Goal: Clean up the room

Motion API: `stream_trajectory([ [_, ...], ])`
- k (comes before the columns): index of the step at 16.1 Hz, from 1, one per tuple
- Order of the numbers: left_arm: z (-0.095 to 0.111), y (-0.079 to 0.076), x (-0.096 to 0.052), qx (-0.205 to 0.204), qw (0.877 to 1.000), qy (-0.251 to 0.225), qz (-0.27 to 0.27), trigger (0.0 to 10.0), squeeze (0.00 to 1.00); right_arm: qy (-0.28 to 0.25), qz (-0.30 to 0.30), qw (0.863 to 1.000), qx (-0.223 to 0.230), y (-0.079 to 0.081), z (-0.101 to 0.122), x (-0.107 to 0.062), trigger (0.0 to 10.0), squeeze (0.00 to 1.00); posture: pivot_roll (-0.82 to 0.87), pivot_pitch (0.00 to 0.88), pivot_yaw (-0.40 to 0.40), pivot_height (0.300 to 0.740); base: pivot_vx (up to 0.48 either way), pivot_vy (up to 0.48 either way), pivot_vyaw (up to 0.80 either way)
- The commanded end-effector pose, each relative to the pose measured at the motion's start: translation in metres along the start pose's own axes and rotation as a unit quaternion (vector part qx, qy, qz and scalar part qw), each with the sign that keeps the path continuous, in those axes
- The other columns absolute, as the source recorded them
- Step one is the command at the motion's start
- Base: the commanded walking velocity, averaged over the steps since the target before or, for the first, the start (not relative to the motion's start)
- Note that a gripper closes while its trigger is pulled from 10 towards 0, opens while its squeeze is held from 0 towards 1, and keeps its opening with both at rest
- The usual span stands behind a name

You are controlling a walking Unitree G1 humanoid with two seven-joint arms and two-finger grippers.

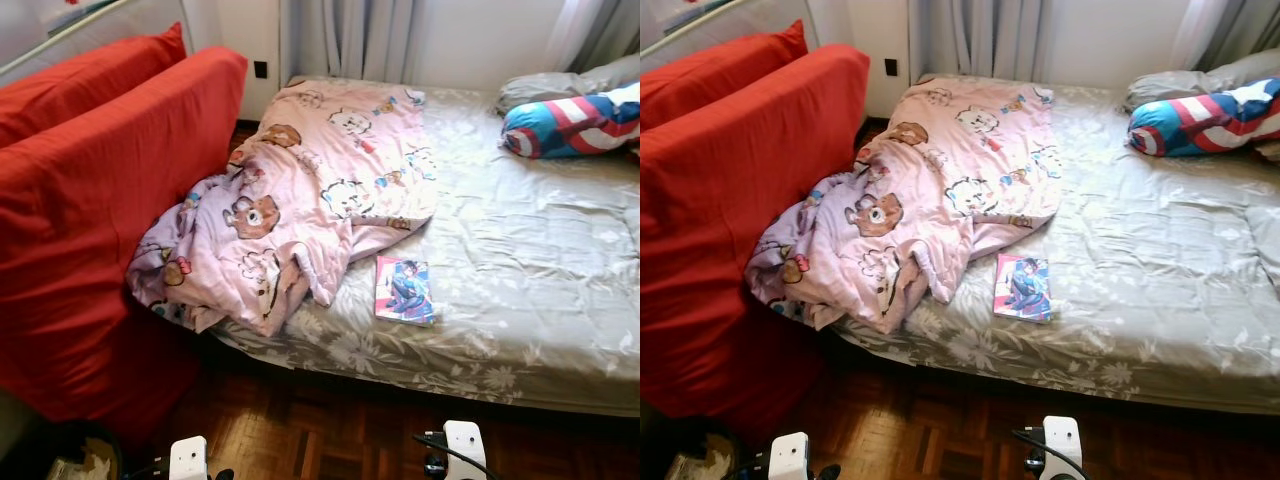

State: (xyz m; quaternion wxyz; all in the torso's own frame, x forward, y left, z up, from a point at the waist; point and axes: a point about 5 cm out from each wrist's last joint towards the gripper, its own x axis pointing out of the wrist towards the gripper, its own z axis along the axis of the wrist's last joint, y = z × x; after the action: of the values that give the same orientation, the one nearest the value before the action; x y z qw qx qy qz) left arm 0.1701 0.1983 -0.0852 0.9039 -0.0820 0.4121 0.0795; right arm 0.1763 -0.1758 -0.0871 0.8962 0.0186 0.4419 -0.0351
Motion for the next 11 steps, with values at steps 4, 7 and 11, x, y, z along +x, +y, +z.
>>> stream_trajectory([
  [4, -0.002, 0.0296, -0.0044, 0.1, 0.994, 0.041, 0.006, 10.0, 0.0, -0.025, 0.018, 0.991, 0.132, -0.0041, 0.0045, -0.0017, 10.0, 0.0, -0.04, 0.088, 0.027, 0.74, 0.0, 0.0, 0.0],
  [7, -0.0028, 0.0304, -0.0047, 0.097, 0.994, 0.043, 0.005, 10.0, 0.0, -0.027, 0.016, 0.99, 0.138, -0.004, 0.0049, -0.0017, 10.0, 0.0, -0.03, 0.093, 0.028, 0.74, 0.0, 0.0, 0.0],
  [11, -0.0021, 0.0296, -0.0042, 0.095, 0.995, 0.043, 0.006, 10.0, 0.0, -0.027, 0.015, 0.99, 0.136, -0.0045, 0.0053, -0.0016, 10.0, 0.0, -0.03, 0.094, 0.027, 0.74, 0.29, 0.0, 0.0],
])
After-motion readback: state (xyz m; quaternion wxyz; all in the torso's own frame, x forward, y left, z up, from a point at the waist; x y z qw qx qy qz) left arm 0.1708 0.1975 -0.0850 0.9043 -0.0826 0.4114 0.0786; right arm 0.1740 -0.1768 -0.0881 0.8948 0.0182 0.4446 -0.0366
